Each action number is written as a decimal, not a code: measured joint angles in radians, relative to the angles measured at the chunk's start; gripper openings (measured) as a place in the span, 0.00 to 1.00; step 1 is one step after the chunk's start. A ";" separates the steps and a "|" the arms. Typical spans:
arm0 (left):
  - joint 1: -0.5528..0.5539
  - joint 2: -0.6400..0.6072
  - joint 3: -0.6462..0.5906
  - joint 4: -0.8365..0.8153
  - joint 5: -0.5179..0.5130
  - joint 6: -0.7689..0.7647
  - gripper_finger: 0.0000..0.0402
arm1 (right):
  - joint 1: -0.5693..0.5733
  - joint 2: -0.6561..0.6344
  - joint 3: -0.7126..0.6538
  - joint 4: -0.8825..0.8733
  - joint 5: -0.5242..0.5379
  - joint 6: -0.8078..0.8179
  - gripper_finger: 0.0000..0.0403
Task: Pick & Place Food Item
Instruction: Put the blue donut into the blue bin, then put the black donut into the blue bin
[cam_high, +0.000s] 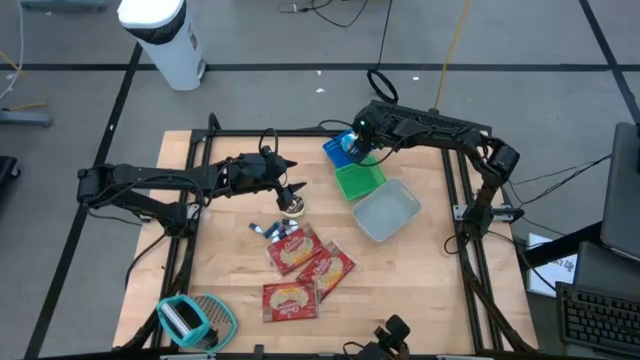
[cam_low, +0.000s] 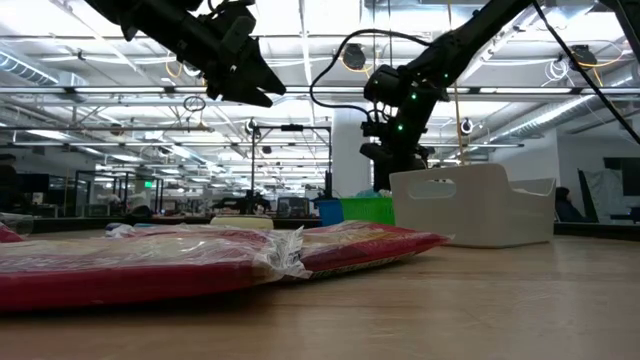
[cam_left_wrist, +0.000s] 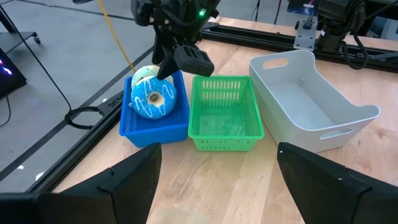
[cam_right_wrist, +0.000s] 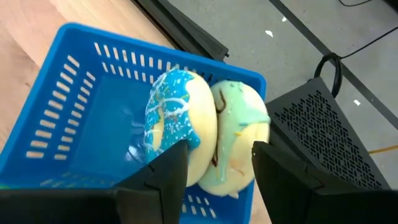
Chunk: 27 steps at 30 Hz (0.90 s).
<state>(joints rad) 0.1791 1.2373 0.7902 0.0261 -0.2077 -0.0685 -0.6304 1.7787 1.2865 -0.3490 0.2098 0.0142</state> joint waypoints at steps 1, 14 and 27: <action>0.000 0.000 0.000 0.000 0.000 0.000 0.81 | 0.000 -0.005 0.000 -0.001 0.000 0.000 0.41; 0.000 0.000 0.000 -0.108 0.000 -0.044 0.81 | 0.014 -0.196 0.001 -0.131 -0.165 0.064 0.41; 0.000 0.099 0.000 -0.404 -0.034 -0.343 0.81 | 0.118 -0.438 -0.200 0.050 -0.212 0.120 0.41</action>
<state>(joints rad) 0.1787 1.3368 0.7902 -0.3783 -0.2415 -0.4119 -0.5125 1.3409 1.0869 -0.2991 -0.0024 0.1343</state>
